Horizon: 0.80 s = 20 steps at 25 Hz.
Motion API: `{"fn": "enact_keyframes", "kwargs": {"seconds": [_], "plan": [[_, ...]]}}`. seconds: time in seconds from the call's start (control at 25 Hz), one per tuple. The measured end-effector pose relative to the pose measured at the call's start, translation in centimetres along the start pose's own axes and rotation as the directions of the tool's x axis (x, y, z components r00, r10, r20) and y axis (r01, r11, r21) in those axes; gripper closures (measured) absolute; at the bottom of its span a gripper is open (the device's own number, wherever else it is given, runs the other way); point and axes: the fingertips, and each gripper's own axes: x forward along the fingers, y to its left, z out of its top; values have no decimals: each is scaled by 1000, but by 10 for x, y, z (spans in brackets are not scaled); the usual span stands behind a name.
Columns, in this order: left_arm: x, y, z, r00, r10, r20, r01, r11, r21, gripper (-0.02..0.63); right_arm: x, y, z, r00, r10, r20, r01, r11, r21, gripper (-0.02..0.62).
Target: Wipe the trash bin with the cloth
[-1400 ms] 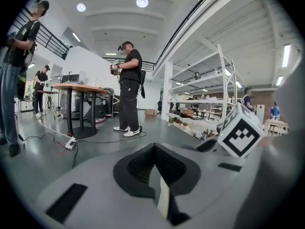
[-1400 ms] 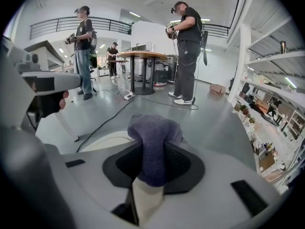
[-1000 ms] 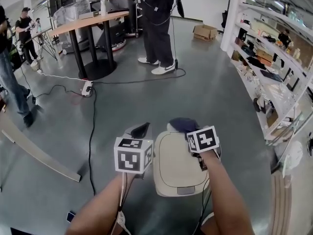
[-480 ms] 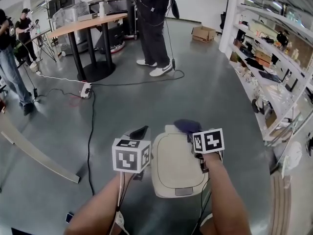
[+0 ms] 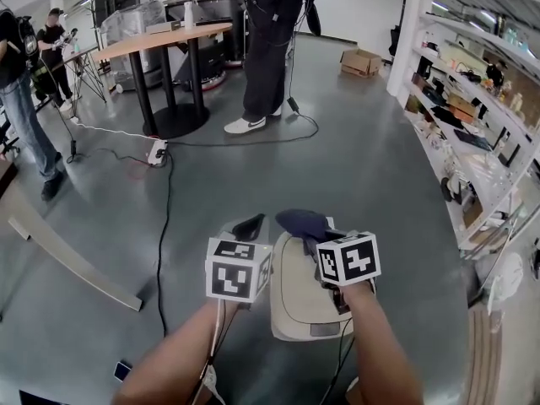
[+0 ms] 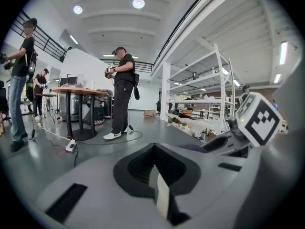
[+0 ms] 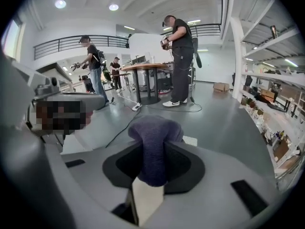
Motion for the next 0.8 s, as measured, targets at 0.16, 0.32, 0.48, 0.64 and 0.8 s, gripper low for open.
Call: {"fn": "enact_keyframes", "kwargs": {"seconds": [0.16, 0.32, 0.48, 0.64, 0.8], "plan": [[-5, 5, 0, 1000, 11, 1, -11, 1000, 0, 606, 4, 35, -2, 998, 48, -28, -50, 996, -68, 492], [-11, 6, 0, 1000, 1, 10, -1, 1000, -20, 606, 11, 49, -17, 995, 48, -82, -58, 992, -113, 492], [-16, 11, -1, 1000, 6, 10, -6, 1000, -25, 606, 18, 53, -28, 991, 43, -124, -60, 990, -131, 492], [-17, 14, -5, 1000, 12, 4, -11, 999, -33, 606, 21, 52, -33, 990, 38, -137, -57, 988, -140, 492], [-16, 13, -4, 1000, 13, -4, -13, 999, -36, 606, 20, 48, -31, 989, 33, -143, -54, 988, -147, 492]]}}
